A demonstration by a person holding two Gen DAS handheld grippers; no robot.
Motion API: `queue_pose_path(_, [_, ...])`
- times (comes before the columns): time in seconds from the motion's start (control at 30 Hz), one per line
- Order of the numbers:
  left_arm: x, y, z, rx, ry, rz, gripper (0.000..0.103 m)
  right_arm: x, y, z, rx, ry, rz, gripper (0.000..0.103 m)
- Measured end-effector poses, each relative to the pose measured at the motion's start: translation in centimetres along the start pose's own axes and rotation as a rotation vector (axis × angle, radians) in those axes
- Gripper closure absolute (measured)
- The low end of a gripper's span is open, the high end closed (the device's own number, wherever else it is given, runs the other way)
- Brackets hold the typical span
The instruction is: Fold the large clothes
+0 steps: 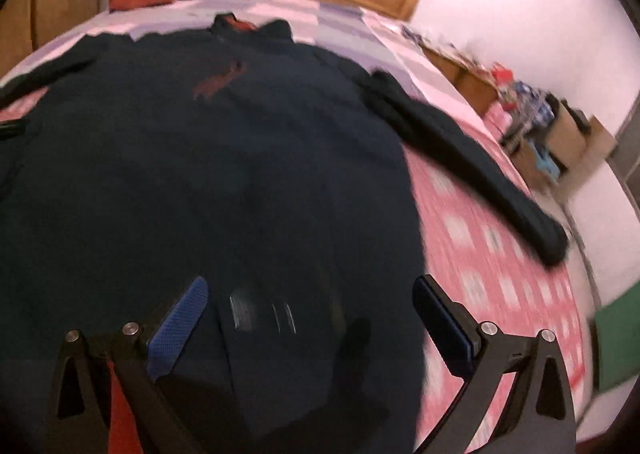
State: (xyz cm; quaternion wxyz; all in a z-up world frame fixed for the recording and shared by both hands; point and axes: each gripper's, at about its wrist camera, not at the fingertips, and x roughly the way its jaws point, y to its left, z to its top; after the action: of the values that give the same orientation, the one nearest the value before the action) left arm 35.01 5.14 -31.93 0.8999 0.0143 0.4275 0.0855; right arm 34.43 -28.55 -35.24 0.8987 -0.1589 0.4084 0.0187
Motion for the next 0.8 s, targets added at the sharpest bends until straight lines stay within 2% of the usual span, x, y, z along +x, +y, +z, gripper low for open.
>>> queue_pose_path(0.13, [3.7, -5.7, 5.3, 0.051, -0.035, -0.028, 0.000, 5.0, -0.2, 4.3, -0.020, -0.015, -0.085, 0.000])
queue_pose_path(0.2, [5.5, -7.9, 7.1, 0.070, -0.046, -0.028, 0.000, 7.2, -1.8, 5.8, -0.015, 0.002, -0.109, 0.000])
queue_pose_path(0.27, [7.0, -9.4, 8.2, 0.084, -0.057, -0.005, 0.000, 9.2, -2.8, 6.1, 0.013, 0.063, -0.076, 0.000])
queue_pose_path(0.33, [9.3, -10.3, 8.9, 0.094, -0.038, 0.031, 0.000, 11.0, -5.2, 5.8, 0.085, 0.098, 0.048, 0.000])
queue_pose_path(0.37, [10.5, -10.4, 8.9, 0.096, -0.010, 0.053, 0.000, 11.1, -5.8, 5.2, 0.106, 0.104, 0.069, 0.000])
queue_pose_path(0.4, [11.9, -10.3, 8.4, 0.091, 0.024, 0.054, 0.000, 11.0, -6.9, 5.0, 0.120, 0.108, 0.071, 0.000])
queue_pose_path(0.47, [12.0, -9.5, 7.7, 0.036, -0.010, 0.012, 0.000, 10.3, -8.7, 4.4, 0.151, 0.092, 0.112, 0.000])
queue_pose_path(0.5, [11.8, -9.2, 7.3, 0.018, -0.029, 0.010, 0.000, 9.9, -9.7, 4.1, 0.163, 0.090, 0.072, 0.000])
queue_pose_path(0.53, [11.6, -9.3, 7.2, 0.017, -0.039, 0.017, 0.000, 9.2, -11.5, 3.8, 0.184, 0.076, -0.032, 0.000])
queue_pose_path(0.6, [11.6, -9.5, 7.0, 0.028, -0.049, 0.030, 0.000, 8.1, -15.2, 3.1, 0.248, 0.050, -0.118, 0.000])
queue_pose_path(0.63, [11.5, -9.5, 6.9, 0.029, -0.054, 0.034, 0.000, 8.1, -17.7, 2.8, 0.286, 0.065, -0.177, 0.000])
queue_pose_path(0.7, [11.6, -9.6, 6.8, 0.030, -0.057, 0.035, 0.000, 9.1, -23.5, 1.8, 0.396, 0.148, -0.267, 0.000])
queue_pose_path(0.77, [11.6, -9.8, 6.8, 0.034, -0.067, 0.045, 0.000, 10.2, -28.6, 0.4, 0.548, 0.214, -0.290, 0.000])
queue_pose_path(0.8, [11.8, -10.1, 7.0, 0.040, -0.071, 0.053, 0.000, 10.8, -31.9, -0.6, 0.675, 0.244, -0.296, 0.000])
